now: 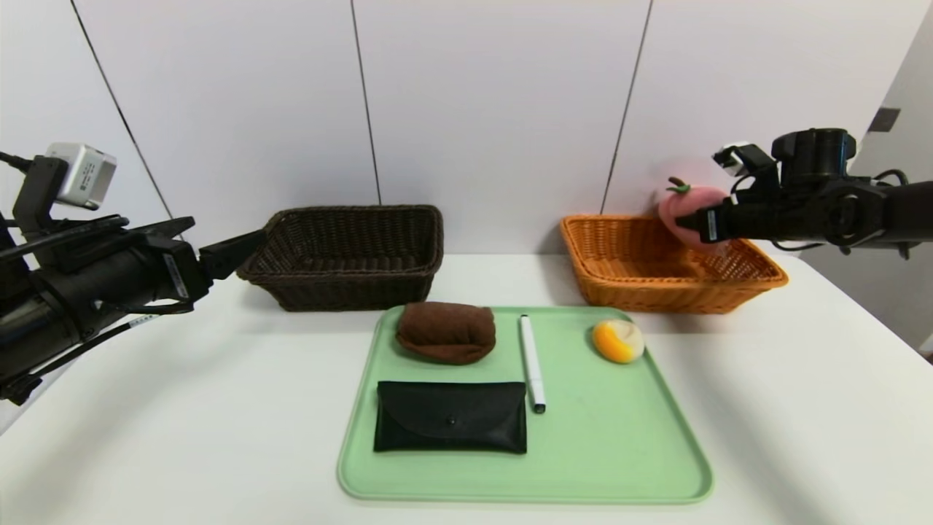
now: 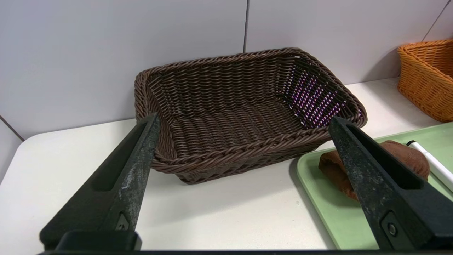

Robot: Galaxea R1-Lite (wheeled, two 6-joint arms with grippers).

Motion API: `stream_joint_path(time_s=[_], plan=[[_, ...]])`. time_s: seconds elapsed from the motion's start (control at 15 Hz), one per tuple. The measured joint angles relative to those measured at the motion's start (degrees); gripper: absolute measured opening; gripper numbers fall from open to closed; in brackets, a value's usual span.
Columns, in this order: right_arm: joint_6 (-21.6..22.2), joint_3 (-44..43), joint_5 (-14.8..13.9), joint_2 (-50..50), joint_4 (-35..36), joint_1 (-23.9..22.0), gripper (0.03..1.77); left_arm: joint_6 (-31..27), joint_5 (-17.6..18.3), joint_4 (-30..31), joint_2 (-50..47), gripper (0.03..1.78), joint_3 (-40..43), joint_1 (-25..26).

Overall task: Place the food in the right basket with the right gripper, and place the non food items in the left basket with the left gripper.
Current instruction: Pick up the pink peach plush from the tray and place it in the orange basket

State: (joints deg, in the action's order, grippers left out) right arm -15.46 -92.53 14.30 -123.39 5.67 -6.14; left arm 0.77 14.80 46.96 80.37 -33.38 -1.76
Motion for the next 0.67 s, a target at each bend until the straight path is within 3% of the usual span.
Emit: stream_joint_path(time_s=[0.27, 0.67], plan=[[0.1, 0.4, 0.0, -1.0, -0.5, -0.4, 0.75, 0.0, 0.0, 0.0, 0.7, 1.69, 0.0, 0.0], [0.0, 1.4, -0.8, -1.1, 1.5, -0.5, 1.25, 0.3, 0.0, 0.1, 1.2, 1.69, -0.2, 0.0]])
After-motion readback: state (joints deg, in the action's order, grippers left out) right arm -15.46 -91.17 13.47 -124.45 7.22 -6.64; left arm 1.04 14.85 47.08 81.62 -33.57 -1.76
